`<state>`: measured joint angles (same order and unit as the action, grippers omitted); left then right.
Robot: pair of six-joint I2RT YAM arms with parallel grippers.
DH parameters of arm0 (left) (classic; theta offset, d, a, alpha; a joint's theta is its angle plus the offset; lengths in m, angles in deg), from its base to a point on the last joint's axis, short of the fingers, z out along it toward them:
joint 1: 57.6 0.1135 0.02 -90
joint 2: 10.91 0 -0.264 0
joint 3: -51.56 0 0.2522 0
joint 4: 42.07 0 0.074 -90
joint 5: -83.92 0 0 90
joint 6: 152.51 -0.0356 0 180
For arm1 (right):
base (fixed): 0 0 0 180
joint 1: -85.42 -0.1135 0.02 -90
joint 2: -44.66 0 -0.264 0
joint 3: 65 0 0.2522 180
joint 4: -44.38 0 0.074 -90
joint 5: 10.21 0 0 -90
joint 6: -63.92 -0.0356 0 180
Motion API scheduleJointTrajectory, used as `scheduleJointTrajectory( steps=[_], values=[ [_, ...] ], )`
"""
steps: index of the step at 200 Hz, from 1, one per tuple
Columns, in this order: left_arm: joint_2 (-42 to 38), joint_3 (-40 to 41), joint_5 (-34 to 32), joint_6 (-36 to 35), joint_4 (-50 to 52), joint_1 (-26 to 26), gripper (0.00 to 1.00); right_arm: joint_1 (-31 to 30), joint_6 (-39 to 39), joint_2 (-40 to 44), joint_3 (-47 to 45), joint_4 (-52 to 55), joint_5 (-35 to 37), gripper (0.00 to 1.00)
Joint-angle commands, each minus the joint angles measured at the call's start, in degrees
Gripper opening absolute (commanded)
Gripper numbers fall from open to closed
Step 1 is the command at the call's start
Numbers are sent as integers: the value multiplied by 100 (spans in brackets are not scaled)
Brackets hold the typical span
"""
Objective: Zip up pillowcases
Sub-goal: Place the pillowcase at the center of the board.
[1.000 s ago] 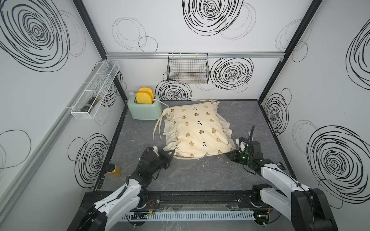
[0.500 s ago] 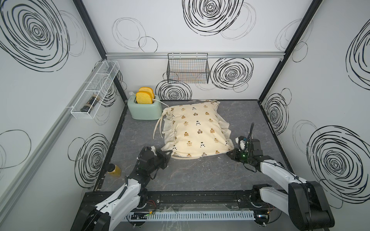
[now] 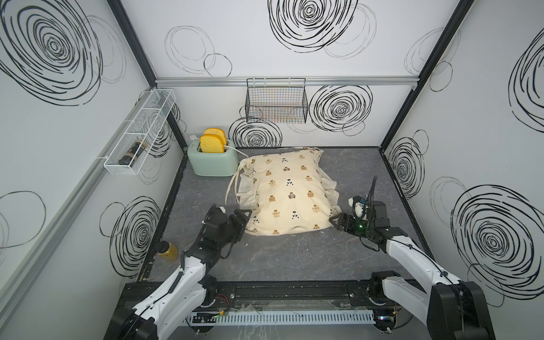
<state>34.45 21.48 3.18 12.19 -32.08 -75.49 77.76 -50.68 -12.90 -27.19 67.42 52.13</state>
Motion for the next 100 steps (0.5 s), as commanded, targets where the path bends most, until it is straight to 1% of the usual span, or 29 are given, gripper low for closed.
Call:
scheduleJointTrajectory(
  steps=[1, 5, 13, 31, 49, 62, 71, 83, 100],
  values=[
    [-156, -455, -1097, -1214, 1023, -91, 98, 7, -4, 127, 249, -333, 347, 100],
    [-171, -561, -1295, -1367, 1129, -117, 100, 22, -9, 108, 296, -460, 421, 98],
    [-173, -779, -1723, -1701, 1301, -188, 97, 96, -4, 6, 421, -671, 550, 98],
    [10, -1238, -2505, -2393, 1441, -240, 96, 231, 21, -430, 788, -974, 1001, 98],
    [359, -1616, -3193, -3138, 1302, -224, 96, 274, 104, -896, 1101, -1129, 2012, 98],
    [649, -1754, -3642, -3614, 999, -122, 96, 283, 422, -1227, 1178, -1327, 2814, 98],
    [857, -1792, -3999, -3790, 776, -39, 96, 296, 598, -1463, 1193, -1478, 3278, 98],
    [1095, -1769, -4231, -3991, 402, 139, 96, 386, 718, -1756, 1141, -1779, 3642, 98],
    [1395, -1676, -4391, -4318, -189, 382, 96, 558, 844, -2103, 1078, -2249, 3852, 98]
  ],
)
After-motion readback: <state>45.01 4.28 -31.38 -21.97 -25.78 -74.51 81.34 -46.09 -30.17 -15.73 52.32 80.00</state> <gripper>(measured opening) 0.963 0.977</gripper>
